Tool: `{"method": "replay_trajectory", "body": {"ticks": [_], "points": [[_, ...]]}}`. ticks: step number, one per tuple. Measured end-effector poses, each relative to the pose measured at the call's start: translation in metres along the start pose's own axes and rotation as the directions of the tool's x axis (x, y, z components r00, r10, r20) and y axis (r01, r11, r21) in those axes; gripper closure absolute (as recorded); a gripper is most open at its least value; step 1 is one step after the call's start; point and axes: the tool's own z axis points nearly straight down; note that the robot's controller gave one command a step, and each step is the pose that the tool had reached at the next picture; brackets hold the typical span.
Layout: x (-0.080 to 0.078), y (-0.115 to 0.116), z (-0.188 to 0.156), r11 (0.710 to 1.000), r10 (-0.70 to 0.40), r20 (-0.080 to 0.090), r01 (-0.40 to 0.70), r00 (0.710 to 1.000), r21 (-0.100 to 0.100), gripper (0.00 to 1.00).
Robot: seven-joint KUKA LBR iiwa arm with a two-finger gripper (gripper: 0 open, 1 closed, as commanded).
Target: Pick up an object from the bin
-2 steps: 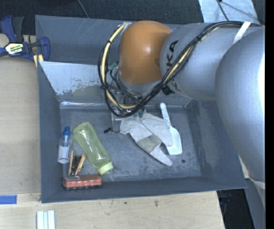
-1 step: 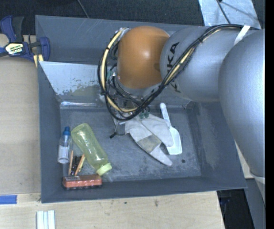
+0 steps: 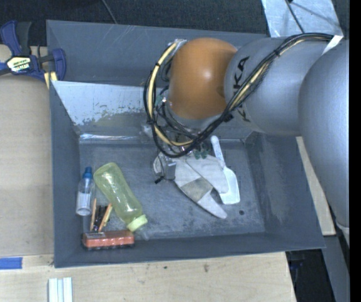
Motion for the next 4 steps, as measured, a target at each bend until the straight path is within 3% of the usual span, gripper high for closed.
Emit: {"method": "replay_trajectory", "body": {"ticks": [1,2,3,4], "points": [[0.006,-0.012,-0.002,0.972,0.235,0.000,-0.235,0.972,0.002,0.00],[0.009,-0.034,0.021,0.997,0.072,0.002,-0.072,0.997,0.002,0.00],[0.028,-0.071,0.046,0.969,0.246,0.008,-0.246,0.969,0.001,1.00],[0.028,-0.071,0.046,0.969,0.247,0.008,-0.247,0.969,0.001,1.00]]}}
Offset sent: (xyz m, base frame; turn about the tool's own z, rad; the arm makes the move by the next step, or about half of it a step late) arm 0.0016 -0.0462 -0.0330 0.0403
